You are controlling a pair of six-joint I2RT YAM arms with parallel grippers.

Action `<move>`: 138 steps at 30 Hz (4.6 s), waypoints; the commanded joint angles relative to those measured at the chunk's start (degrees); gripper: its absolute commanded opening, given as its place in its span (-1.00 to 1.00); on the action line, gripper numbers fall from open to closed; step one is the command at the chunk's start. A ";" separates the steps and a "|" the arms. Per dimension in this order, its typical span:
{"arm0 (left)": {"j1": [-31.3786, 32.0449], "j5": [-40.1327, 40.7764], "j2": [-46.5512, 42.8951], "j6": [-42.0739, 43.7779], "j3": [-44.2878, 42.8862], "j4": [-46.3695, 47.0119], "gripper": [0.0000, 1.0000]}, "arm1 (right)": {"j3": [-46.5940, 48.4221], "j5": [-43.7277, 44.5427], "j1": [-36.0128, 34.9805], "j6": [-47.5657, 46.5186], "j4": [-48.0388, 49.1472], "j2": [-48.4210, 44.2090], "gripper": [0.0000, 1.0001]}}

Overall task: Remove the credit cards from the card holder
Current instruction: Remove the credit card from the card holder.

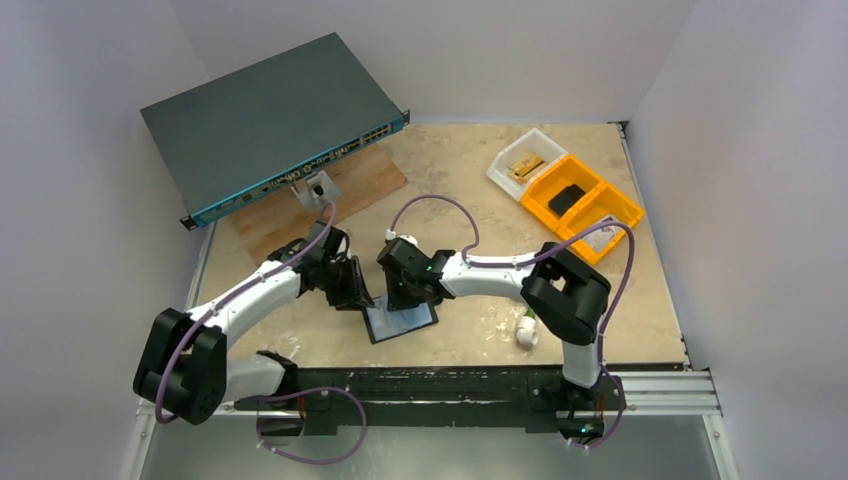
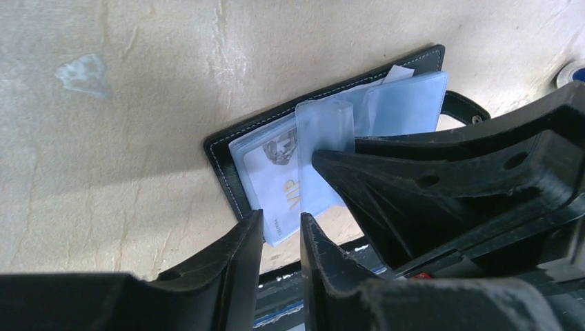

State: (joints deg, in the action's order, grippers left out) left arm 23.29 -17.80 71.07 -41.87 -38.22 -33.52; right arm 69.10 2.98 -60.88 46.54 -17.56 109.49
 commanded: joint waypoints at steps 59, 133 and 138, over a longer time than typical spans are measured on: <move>7.57 0.68 13.78 -2.51 -1.20 11.28 -1.00 | -8.49 6.23 0.77 -0.08 2.60 -13.09 -0.22; 10.92 -0.64 14.72 -2.95 -5.90 11.63 -1.00 | -28.29 -21.09 12.03 7.70 33.12 -17.21 -0.53; 11.38 -1.64 15.08 -3.05 -7.41 12.23 -1.00 | -26.25 -16.17 12.03 6.05 26.61 -20.95 -0.38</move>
State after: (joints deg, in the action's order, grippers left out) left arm 34.09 -17.89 86.72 -45.28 -42.76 -23.22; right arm 39.35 -18.61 -49.04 54.78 14.15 93.01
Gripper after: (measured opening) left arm 0.003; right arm 0.300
